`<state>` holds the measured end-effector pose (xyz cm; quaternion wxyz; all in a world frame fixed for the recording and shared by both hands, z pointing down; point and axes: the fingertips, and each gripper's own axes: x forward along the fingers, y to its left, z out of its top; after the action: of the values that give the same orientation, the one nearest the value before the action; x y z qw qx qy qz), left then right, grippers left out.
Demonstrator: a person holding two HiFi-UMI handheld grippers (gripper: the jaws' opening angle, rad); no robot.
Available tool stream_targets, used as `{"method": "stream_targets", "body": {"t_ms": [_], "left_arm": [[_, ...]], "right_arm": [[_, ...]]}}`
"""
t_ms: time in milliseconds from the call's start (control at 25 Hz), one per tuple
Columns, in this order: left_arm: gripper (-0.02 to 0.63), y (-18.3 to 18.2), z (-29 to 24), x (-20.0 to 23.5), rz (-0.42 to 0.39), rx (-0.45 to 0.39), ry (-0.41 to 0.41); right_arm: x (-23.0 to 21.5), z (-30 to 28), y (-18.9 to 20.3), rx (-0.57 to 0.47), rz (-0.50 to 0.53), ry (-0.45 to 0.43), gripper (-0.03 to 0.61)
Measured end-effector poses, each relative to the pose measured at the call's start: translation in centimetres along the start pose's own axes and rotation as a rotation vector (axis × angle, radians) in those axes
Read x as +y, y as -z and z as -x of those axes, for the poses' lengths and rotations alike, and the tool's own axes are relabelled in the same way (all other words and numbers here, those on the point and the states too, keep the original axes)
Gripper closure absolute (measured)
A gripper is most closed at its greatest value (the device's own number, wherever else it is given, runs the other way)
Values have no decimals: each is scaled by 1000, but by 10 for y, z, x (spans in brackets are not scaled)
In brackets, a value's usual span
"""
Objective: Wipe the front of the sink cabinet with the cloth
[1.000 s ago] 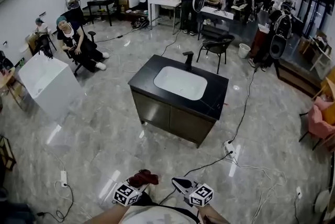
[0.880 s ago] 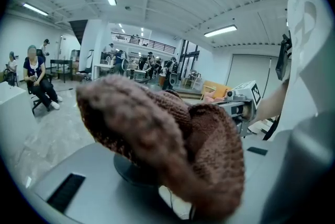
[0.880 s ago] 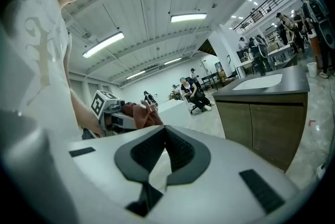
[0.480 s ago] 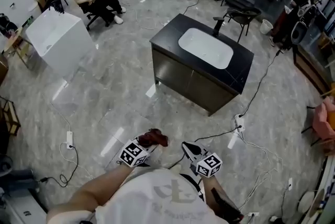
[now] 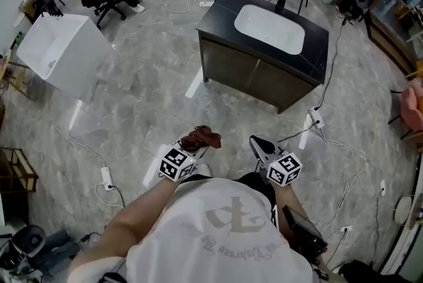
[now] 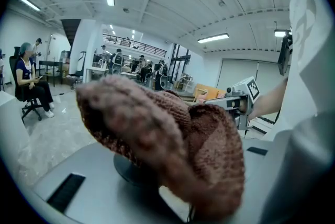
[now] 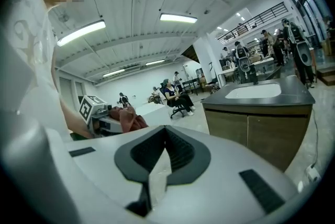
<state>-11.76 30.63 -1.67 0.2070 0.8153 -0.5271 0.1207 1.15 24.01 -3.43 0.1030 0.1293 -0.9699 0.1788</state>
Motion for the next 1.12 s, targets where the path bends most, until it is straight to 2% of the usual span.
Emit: {"method": "stream_targets", "body": {"t_ms": [80,240,360,440,560,680,920,1040,1120], "left_arm": [[494,1,18,18,4,-8,1],[494,1,38,48,3,-32,13],[494,-3,29,67,29,-30,-12],[494,-2,14,61,45,-23,-11],[494,3,-8,47,33,13,20],[494,-7,-21,54,20,30,22],[494,-36,-75,76,30,50,2],[494,-41,-119,81,33,91,12],[494,-43,-140,106,30,113,4]], "right_arm": [[11,-9,0,1,-3,30,566],[28,-32,-6,20,29,23,566],[7,-47,-9,44,27,33,566],[-6,-45,-13,39,19,25,566],[-23,-35,-13,33,2,30,566],[-37,-41,-18,38,-6,22,566],[-104,-64,-36,36,-13,21,566],[-149,-69,-30,44,-62,19,566],[-173,-92,-25,46,-95,3,566]]}}
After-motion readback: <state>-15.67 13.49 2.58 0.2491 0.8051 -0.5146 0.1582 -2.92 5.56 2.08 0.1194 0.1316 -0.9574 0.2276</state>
